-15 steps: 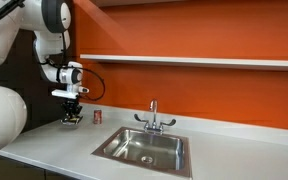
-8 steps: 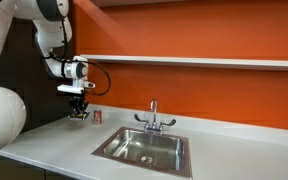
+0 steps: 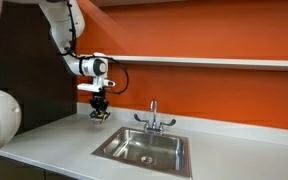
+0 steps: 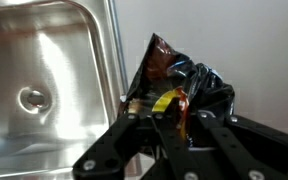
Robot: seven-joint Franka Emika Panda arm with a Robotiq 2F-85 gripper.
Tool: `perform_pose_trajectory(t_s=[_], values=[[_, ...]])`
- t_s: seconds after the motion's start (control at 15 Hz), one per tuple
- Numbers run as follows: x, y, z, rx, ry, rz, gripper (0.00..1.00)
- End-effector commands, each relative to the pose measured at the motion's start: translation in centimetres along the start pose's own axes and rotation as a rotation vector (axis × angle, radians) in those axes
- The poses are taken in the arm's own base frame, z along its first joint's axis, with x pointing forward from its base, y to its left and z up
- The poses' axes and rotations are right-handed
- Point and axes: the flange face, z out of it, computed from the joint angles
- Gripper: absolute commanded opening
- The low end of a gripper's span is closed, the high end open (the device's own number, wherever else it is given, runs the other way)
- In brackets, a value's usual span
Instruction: Put the Lays packet in the sink
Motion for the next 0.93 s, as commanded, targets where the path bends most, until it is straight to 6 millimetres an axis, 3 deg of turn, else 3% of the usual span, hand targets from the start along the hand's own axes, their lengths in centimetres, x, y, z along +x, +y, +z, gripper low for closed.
perform_pose_trajectory(t_s=[0.0, 0.4, 0.87], values=[[-1.7, 5.9, -1.5, -0.026, 0.017, 0.115, 0.02], [-3.1, 14.4, -2.2, -0.043, 0.017, 0.263, 0.02], [-3.2, 20.3, -0.8, -0.042, 0.001, 0.364, 0.02]])
